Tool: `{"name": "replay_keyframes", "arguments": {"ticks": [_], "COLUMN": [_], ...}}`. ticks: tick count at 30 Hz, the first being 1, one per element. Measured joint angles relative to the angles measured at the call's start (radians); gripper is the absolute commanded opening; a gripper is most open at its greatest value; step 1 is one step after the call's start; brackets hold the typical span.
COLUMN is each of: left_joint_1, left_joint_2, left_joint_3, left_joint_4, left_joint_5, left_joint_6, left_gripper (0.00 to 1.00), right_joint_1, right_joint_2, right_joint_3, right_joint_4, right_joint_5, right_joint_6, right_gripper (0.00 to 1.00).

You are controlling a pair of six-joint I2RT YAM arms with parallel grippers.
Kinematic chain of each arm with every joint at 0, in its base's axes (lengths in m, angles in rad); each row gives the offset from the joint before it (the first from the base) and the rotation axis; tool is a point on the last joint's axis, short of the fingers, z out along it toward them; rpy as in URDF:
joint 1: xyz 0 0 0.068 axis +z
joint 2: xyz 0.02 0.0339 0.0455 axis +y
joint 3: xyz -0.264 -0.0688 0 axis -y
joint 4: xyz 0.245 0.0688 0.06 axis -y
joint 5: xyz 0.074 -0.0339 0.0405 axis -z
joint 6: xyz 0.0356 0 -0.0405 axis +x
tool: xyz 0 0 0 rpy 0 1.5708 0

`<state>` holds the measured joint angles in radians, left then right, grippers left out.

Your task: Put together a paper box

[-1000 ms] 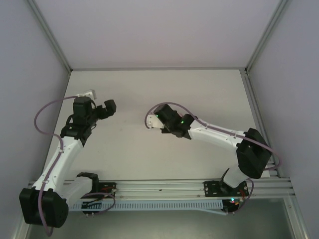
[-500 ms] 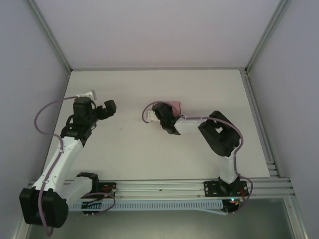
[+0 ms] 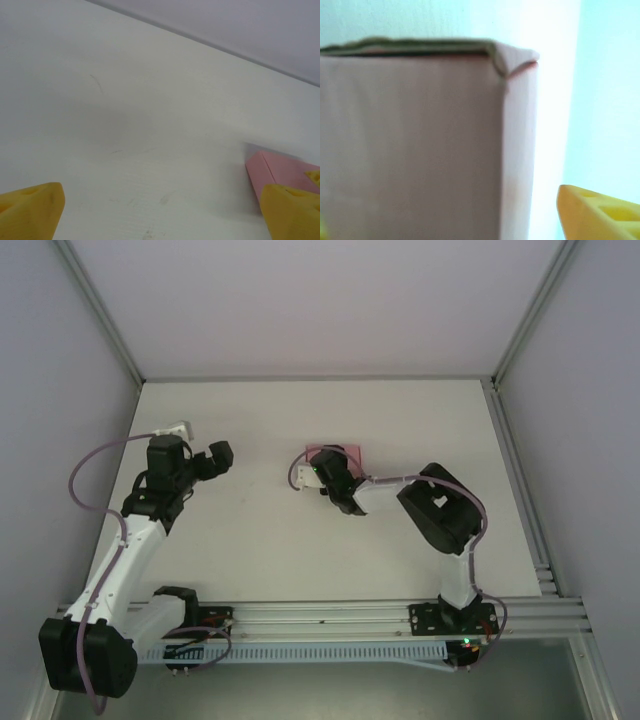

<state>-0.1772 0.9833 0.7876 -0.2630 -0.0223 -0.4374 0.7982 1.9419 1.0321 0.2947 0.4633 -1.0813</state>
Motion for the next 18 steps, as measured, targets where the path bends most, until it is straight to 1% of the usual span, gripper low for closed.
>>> {"name": "replay_keyframes", "arguments": {"ticks": [1,3,7,12,15,18], "left_joint_1": [0.000,0.000,0.000,0.000,0.000,0.000], "left_joint_2": [-0.001,-0.004,-0.007,-0.008,-0.008,-0.008], "left_joint_3": [0.000,0.000,-0.004,-0.005,-0.005,-0.005], "left_joint_4": [0.000,0.000,0.000,0.000,0.001,0.002], "left_joint_5": [0.000,0.000,0.000,0.000,0.000,0.000], "left_joint_6": [0.000,0.000,0.000,0.001,0.004,0.008], "left_gripper": [1.00,1.00,1.00,1.00,1.00,1.00], "right_joint_1": [0.000,0.005,0.023,0.047,0.049,0.046], "right_joint_2": [-0.018,-0.062,-0.163,-0.288,-0.378,-0.486], "right_joint_3": [0.000,0.001,0.014,0.058,0.080,0.087], "right_joint_4": [-0.030,-0.102,-0.280,-0.505,-0.605,-0.658], "right_joint_5": [-0.010,-0.032,-0.088,-0.190,-0.262,-0.301], "right_joint_6": [0.014,0.047,0.116,0.194,0.239,0.294], "right_gripper": [0.90,1.00,1.00,1.00,1.00,1.00]}}
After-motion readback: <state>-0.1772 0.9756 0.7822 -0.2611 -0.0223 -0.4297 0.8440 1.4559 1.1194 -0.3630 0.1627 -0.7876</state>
